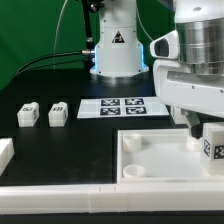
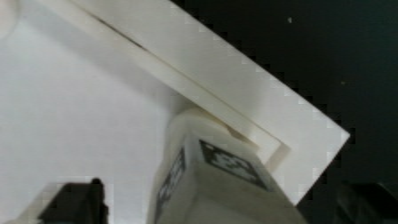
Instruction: Assemble one leg
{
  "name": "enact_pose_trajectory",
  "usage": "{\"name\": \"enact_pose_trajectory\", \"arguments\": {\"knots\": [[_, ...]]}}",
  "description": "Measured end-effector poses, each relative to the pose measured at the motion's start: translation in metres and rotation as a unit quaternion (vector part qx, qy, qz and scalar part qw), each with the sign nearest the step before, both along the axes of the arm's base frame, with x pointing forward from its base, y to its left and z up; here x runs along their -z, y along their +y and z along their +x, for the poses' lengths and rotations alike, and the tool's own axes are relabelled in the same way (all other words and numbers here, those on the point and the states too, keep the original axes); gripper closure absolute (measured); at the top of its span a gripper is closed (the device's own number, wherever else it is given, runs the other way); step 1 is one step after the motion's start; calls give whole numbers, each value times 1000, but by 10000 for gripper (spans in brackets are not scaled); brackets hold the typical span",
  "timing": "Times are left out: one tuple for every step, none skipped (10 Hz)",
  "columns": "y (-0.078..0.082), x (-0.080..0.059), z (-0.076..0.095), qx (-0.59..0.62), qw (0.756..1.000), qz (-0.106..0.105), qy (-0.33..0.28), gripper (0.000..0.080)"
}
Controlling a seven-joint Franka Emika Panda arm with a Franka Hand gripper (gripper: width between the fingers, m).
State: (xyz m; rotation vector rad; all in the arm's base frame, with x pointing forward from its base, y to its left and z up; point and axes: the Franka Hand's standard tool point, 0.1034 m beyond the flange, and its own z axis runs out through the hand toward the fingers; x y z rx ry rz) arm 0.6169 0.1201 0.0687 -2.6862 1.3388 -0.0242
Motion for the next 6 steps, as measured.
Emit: {"name": "enact_pose_trajectory", "arguments": {"knots": [[1,-1,1,-57,998,-8,-7,150],[2,-2,2,-110,994,-18,-14,150],[5,-3,3,-161,986,-30,-20,150],[6,-6,5,-239,970,-45,-28,150],[7,-7,6,-279,958,-51,-32,150],[5,-7,6,-333,941,-56,-38,150]]}}
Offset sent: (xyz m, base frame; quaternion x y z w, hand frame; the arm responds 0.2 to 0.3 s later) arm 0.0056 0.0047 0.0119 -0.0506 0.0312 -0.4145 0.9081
